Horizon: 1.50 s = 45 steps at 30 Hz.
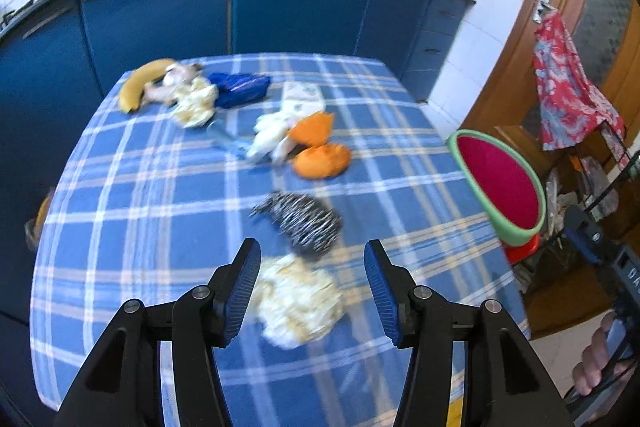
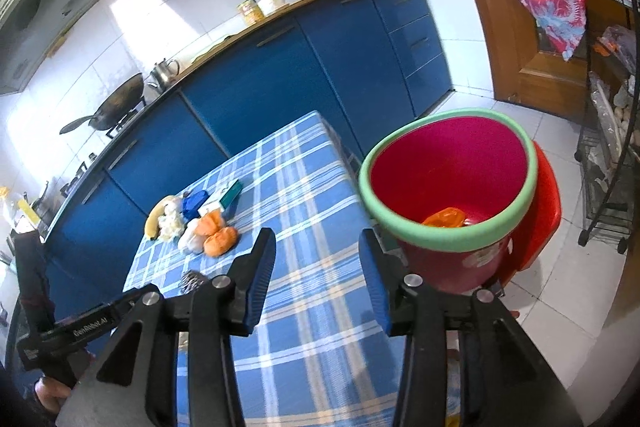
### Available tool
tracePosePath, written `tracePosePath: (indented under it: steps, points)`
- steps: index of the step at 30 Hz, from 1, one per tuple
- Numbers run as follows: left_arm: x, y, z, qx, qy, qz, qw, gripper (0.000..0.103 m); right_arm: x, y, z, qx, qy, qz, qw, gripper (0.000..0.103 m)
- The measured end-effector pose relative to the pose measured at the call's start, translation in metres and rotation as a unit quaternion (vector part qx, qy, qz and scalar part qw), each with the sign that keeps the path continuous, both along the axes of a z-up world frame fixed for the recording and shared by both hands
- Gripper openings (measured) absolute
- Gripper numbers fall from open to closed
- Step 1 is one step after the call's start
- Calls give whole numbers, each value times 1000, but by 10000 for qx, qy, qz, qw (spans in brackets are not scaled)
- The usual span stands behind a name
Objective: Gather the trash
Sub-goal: 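Move both tools back to the table toward the crumpled paper and steel wool, then grasp the crumpled white paper with the left tool and lift it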
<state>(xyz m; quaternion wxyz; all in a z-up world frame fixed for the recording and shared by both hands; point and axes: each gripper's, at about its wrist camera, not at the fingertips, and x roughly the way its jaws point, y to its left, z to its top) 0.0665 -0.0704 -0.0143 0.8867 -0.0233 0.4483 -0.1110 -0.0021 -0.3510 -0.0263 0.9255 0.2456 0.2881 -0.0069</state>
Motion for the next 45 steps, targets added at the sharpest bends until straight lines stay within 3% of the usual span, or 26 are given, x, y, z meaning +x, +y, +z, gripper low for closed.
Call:
tracePosePath:
  steps: [13, 28, 31, 35, 45]
  points:
    - [-9, 16, -35, -53, 429, 207, 9988, 62, 0, 19, -4, -25, 74, 178, 9998, 46]
    - [-6, -6, -52, -332, 576, -253, 9975, 63, 4, 20, -12, 11, 192, 194, 9996, 46]
    - [-4, -6, -55, -438, 564, -309, 9970, 47, 6, 20, -14, 15, 230, 202, 9995, 46]
    - [-3, -2, -57, -612, 536, -347, 9961, 40, 9, 23, -15, -5, 273, 240, 9993, 46]
    - [0, 38, -33, -506, 108, 130, 9986, 40, 22, 47, -14, -136, 356, 488, 9981, 46]
